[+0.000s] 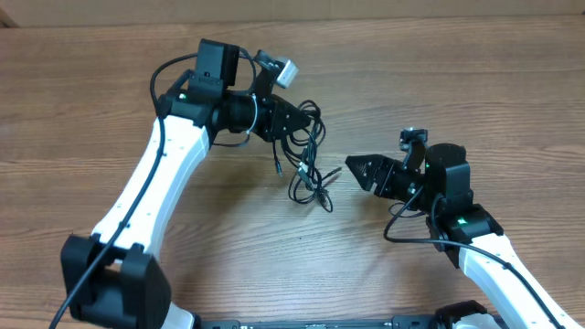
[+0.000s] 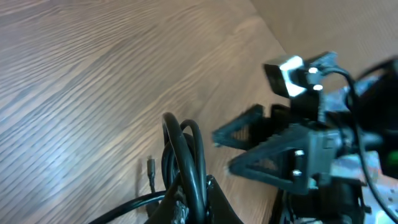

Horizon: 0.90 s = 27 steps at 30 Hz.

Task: Untangle cables

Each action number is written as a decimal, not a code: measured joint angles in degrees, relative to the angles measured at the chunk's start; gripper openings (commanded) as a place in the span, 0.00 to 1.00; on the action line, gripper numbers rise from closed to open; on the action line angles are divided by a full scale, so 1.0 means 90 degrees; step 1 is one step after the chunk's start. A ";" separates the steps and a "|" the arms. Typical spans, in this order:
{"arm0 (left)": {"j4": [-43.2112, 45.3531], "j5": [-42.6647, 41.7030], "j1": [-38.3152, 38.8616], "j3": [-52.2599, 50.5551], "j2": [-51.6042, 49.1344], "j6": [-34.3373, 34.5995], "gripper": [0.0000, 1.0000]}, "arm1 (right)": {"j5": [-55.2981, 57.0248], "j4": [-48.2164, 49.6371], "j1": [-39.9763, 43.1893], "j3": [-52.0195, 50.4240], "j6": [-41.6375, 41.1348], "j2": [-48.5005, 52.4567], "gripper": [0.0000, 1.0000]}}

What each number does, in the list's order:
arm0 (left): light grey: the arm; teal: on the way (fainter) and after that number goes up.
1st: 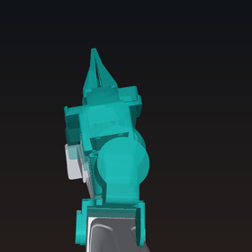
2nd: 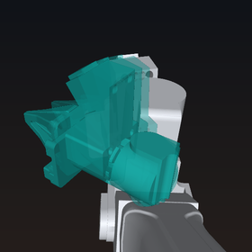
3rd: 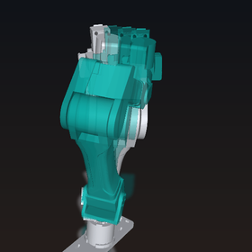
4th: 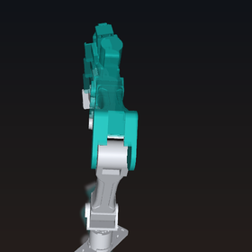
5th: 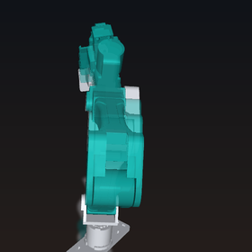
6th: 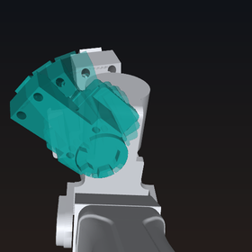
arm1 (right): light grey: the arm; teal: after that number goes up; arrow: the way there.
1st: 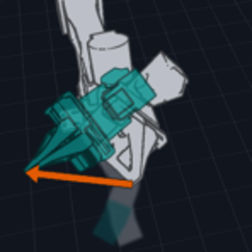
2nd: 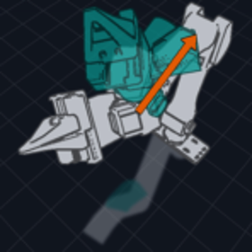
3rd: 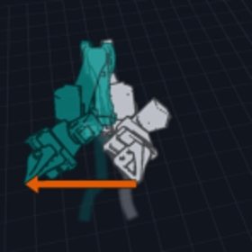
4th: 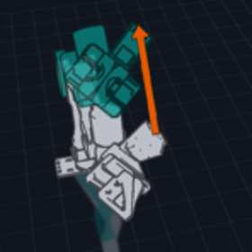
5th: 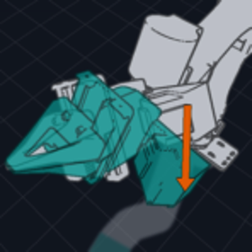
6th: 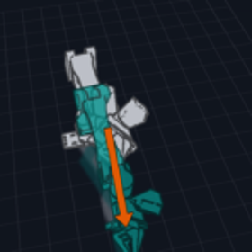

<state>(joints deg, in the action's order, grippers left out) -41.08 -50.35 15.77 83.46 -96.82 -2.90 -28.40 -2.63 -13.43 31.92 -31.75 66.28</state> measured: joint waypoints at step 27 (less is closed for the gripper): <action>-0.0488 0.0287 0.0833 0.0002 0.0102 -0.0175 0.04 | -0.0780 0.0005 -0.0644 0.0427 0.1030 0.0000 0.26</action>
<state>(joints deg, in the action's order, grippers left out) -45.47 -47.77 23.27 83.48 -95.90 -4.47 -35.42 -2.59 -19.22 35.77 -22.48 66.28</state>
